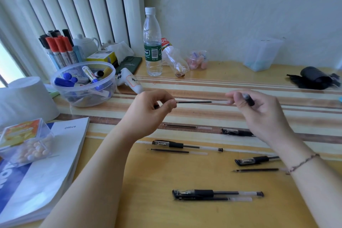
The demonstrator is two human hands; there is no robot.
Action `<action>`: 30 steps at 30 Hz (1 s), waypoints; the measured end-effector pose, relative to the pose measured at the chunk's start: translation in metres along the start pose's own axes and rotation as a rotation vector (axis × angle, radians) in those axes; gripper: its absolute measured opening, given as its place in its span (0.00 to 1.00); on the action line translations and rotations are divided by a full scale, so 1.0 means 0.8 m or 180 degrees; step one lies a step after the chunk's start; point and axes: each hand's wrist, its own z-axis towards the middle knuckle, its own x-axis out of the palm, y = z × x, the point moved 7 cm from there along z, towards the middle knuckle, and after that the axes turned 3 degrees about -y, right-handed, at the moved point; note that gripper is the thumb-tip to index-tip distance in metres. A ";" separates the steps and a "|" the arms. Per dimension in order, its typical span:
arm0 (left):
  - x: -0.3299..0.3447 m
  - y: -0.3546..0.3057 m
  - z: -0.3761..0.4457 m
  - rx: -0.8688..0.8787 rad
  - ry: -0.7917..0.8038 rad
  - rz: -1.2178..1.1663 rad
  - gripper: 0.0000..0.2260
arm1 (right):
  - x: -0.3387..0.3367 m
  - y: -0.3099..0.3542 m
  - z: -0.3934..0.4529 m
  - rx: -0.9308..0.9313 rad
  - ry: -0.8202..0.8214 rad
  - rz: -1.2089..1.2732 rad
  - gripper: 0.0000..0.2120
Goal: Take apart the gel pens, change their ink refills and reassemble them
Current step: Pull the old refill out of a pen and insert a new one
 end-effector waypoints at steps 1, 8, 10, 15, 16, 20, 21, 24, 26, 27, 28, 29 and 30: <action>0.001 0.001 0.000 0.0015 0.0011 0.0085 0.08 | 0.005 0.005 -0.001 -0.0065 0.0141 0.0182 0.17; 0.014 0.004 -0.002 0.0139 0.0005 0.0734 0.06 | 0.015 -0.003 -0.004 0.0011 0.0481 -0.0889 0.06; 0.017 0.011 -0.003 0.0161 0.0019 0.1243 0.04 | 0.004 -0.011 -0.002 0.0125 0.0325 -0.1290 0.04; 0.026 0.023 -0.005 0.0101 0.0264 0.1966 0.03 | -0.010 -0.024 0.001 0.0383 0.0036 -0.1692 0.04; 0.027 0.021 -0.005 0.0132 0.0252 0.2007 0.03 | -0.005 -0.024 0.000 0.0376 0.0050 -0.1715 0.04; 0.035 0.015 -0.006 0.0276 0.0406 0.2100 0.04 | 0.013 -0.027 -0.004 0.0301 0.0225 -0.2032 0.07; 0.036 0.014 -0.007 0.0329 0.0488 0.2123 0.05 | 0.020 -0.025 -0.006 0.0219 0.0312 -0.2149 0.08; 0.019 0.009 -0.005 0.0499 0.0459 0.1975 0.02 | 0.037 -0.018 -0.013 0.0078 0.0501 -0.2209 0.06; -0.004 0.010 0.001 0.0468 0.0250 0.1644 0.01 | 0.045 -0.012 -0.016 0.0012 0.0592 -0.2098 0.04; -0.014 0.013 0.002 0.0416 0.0164 0.1488 0.02 | 0.049 -0.009 -0.018 -0.0031 0.0654 -0.2038 0.04; -0.022 0.015 0.003 0.0359 0.0087 0.1384 0.02 | 0.054 -0.006 -0.020 -0.0082 0.0730 -0.1986 0.05; -0.027 0.016 0.003 0.0319 0.0018 0.1348 0.02 | 0.059 -0.002 -0.023 -0.0126 0.0803 -0.1951 0.05; -0.029 0.017 0.003 0.0298 -0.0038 0.1351 0.02 | 0.063 0.002 -0.026 -0.0165 0.0880 -0.1933 0.05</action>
